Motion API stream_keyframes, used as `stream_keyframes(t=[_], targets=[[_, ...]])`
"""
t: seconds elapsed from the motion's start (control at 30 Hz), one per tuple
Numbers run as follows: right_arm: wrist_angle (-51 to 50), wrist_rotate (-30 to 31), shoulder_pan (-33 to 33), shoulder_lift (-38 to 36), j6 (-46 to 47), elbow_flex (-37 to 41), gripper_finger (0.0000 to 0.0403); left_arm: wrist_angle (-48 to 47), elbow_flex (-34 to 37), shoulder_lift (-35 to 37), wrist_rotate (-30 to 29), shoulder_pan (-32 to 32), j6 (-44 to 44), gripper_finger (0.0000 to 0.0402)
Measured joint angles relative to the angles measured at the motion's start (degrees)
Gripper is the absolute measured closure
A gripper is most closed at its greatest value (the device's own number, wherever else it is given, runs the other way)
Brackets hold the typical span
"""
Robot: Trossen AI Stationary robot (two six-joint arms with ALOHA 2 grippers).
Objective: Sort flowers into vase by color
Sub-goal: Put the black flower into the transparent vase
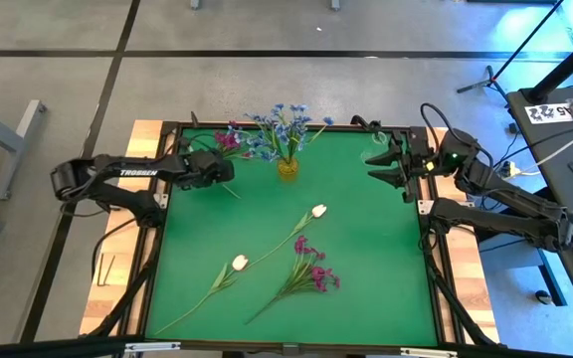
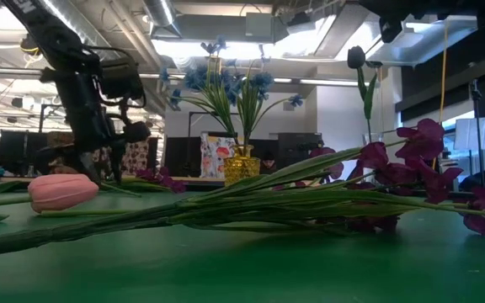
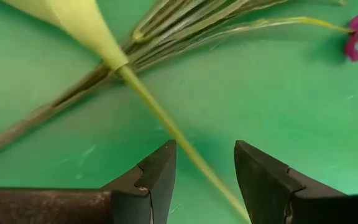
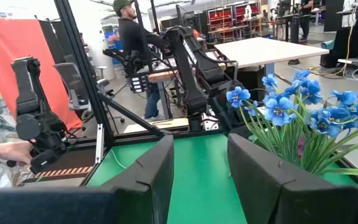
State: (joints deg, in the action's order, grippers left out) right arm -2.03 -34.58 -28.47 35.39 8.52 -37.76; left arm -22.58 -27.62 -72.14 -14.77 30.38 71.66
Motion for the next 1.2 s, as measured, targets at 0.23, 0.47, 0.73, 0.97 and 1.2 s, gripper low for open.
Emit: stream_keyframes(t=[0.23,0.47,0.73,0.97,1.2], targets=[[-1.3,0.0,0.0,-0.5,-1.0,0.0,0.0254,1.7,-0.3,-3.5,3.6,3.0,-1.3,0.0246],[-1.3,-0.1,0.0,-0.5,-1.0,0.0,0.0254,2.7,-0.2,-4.1,3.3,3.3,-1.9,0.0267],[-0.6,0.4,0.0,-0.4,1.6,0.0,0.0254,2.3,0.0,-4.0,1.4,2.8,-4.7,0.0372],[0.0,-1.3,0.0,-0.4,4.9,0.0,0.0254,1.9,-1.7,-1.8,3.4,2.2,-8.8,0.0394],[3.1,-4.6,0.0,-0.5,7.8,0.0,0.0254,-3.0,-9.0,5.4,0.8,-0.8,-10.9,0.0397]])
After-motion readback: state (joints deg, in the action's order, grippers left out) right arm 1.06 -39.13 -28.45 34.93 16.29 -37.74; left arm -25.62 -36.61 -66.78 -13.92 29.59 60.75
